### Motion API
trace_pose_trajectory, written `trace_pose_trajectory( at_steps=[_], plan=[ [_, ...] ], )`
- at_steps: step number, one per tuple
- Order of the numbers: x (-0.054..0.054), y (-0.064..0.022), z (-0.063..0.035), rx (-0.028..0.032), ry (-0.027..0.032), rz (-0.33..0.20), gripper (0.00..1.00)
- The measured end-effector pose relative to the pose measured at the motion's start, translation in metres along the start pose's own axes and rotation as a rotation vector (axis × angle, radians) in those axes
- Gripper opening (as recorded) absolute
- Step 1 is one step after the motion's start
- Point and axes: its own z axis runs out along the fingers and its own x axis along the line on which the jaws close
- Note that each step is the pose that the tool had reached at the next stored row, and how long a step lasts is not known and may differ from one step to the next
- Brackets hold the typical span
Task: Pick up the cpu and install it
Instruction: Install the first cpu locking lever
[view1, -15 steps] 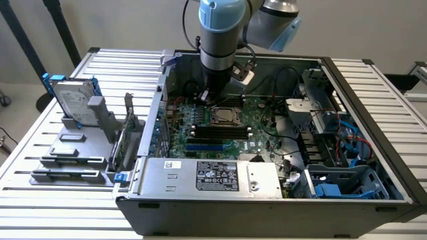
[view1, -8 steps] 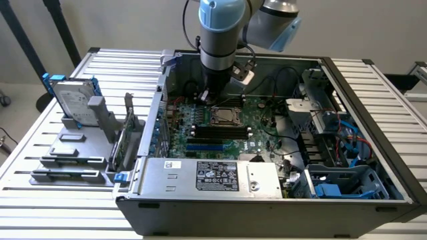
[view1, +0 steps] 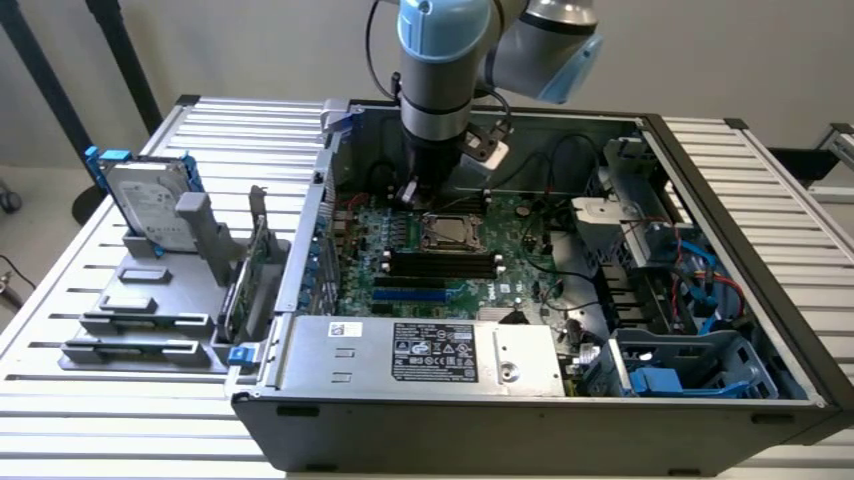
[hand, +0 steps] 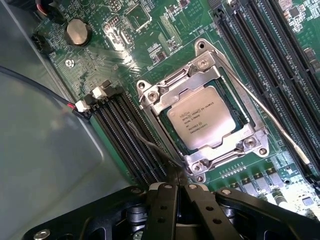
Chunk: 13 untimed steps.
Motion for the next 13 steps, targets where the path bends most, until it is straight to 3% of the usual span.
trace_pose_trajectory(
  at_steps=[7,13],
  plan=[
    [0.0028,0.0005,0.0019,-0.0015,-0.0020,0.000,0.11],
    [0.0044,0.0019,0.0035,-0.0060,-0.0088,0.000,0.11]
  ],
)
